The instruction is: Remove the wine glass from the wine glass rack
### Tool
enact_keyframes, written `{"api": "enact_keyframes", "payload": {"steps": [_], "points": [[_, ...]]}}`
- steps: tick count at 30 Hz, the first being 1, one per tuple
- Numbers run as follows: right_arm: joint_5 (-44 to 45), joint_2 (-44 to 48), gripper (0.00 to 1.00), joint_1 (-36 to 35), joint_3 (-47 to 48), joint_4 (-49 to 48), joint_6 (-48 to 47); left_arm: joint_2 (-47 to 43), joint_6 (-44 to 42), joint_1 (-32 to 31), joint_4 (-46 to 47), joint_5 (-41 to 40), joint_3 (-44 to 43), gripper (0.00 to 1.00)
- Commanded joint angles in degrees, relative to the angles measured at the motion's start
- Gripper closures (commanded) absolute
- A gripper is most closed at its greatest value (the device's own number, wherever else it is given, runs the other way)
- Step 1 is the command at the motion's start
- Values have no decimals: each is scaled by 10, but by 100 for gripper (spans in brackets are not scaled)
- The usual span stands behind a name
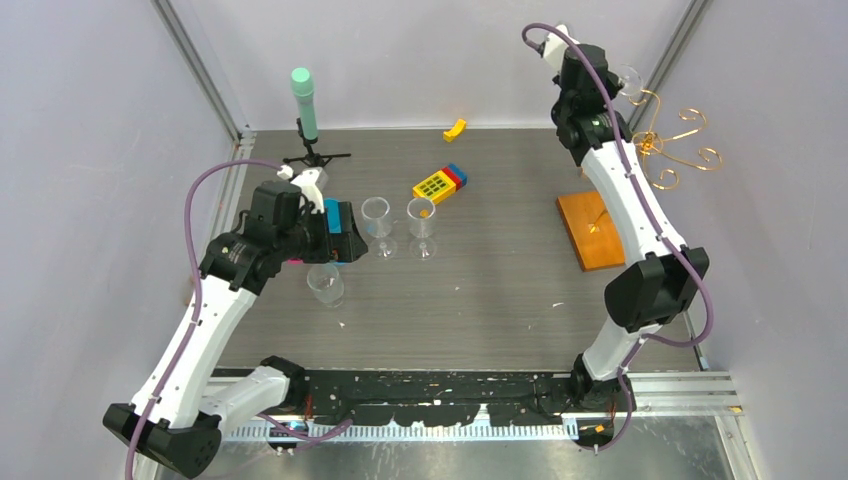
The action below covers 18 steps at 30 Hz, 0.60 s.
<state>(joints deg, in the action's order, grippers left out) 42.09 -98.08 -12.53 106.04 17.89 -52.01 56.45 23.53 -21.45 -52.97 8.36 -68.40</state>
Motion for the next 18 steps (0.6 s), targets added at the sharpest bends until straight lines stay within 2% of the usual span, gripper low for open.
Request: {"api": "enact_keyframes", "payload": {"steps": [1,7,13,18], "points": [[-20,-11,100,-31,39,-58,19,-10,-2,2,23,-1,-7,0],[-48,-7,100,-81,36,-47,47,-14,-2,2,20,-2,-14,0],[-77,43,100,-127,7,-10,68,-18,1,2,21,9,-23,0],[-123,141,100,-157,-23,86,103,-20,3,2,42,90,-27,0]]}}
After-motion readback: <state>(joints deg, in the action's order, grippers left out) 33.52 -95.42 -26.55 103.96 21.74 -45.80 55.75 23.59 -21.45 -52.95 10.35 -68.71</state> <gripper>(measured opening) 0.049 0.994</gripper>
